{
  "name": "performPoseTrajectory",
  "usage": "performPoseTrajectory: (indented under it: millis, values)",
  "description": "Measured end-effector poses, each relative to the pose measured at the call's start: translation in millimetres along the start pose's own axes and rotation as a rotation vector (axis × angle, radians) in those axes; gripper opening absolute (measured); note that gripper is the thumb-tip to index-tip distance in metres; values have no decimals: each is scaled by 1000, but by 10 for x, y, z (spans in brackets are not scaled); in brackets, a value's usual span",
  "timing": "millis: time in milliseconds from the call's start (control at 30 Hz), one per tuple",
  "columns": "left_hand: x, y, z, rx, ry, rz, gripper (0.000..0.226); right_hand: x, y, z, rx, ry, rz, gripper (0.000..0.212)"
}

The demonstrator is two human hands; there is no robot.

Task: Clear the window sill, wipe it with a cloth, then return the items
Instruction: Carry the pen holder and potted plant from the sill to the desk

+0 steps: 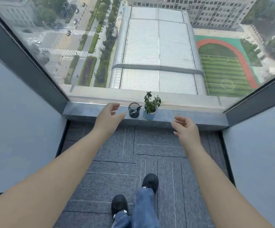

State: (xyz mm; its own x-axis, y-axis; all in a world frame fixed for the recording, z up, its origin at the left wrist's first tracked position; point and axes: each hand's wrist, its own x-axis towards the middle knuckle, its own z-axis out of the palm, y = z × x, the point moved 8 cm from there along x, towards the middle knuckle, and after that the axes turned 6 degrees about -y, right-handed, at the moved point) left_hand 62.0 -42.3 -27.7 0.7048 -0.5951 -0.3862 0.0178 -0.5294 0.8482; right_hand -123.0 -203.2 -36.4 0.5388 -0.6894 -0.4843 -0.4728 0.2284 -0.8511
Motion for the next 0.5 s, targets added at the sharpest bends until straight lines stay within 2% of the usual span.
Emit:
performPoseTrajectory:
  millis: [233,500]
  values:
    - [1299,-742,385,-3,34,-12,58,1524,663,220,9,-9,21,43]
    - [2917,-2344,1111,-27,27,-27,78,3251,2178,707,-56,26,30,69]
